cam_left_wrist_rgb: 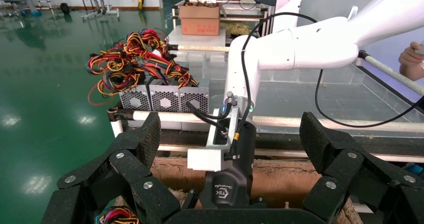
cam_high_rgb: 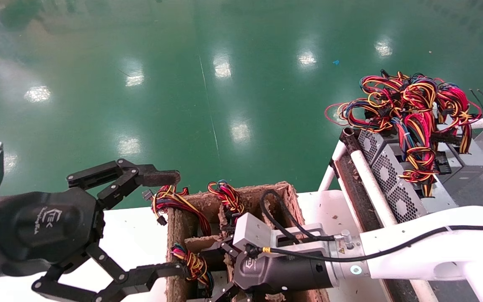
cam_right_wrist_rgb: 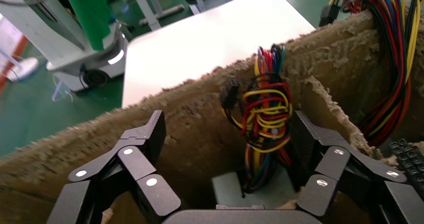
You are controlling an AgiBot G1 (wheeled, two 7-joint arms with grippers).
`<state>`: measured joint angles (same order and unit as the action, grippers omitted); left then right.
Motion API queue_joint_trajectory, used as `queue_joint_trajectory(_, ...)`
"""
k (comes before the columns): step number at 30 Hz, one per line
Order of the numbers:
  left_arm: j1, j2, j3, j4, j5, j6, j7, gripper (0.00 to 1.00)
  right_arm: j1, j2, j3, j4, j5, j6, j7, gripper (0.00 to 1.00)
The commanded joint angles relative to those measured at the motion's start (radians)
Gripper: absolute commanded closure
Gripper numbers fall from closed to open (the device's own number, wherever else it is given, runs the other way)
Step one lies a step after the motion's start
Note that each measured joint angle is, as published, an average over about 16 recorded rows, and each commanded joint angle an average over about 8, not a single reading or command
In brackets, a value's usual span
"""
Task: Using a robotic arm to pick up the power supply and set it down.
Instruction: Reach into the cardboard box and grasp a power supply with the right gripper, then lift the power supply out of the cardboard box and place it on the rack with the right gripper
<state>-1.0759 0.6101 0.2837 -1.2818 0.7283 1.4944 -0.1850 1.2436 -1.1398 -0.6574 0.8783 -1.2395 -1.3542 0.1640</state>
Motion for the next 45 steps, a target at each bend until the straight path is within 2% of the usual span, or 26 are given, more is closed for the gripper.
queue_joint_trajectory(1,0.0,0.0,0.0,0.0,0.0,0.0,0.0,0.0,0.002,-0.006,-0.003,-0.012,-0.006,0.002,-0.011,1.0)
queue_joint_trajectory(18,0.0,-0.001,0.001,0.0,-0.001,-0.001,0.001,0.0,0.019,-0.062,-0.014,-0.063,-0.054,0.072,-0.067,1.0)
queue_joint_trajectory(31,0.0,-0.001,0.002,0.0,-0.002,-0.001,0.001,0.0,0.011,-0.057,-0.003,-0.06,-0.04,0.077,-0.082,1.0)
queue_joint_trajectory(39,-0.001,-0.001,0.003,0.0,-0.002,-0.001,0.001,0.0,-0.005,-0.029,0.032,-0.031,0.013,0.064,-0.101,1.0)
queue_joint_trajectory(45,-0.001,-0.001,0.003,0.0,-0.002,-0.001,0.002,0.0,-0.03,0.021,0.086,0.046,0.091,0.054,-0.108,1.0)
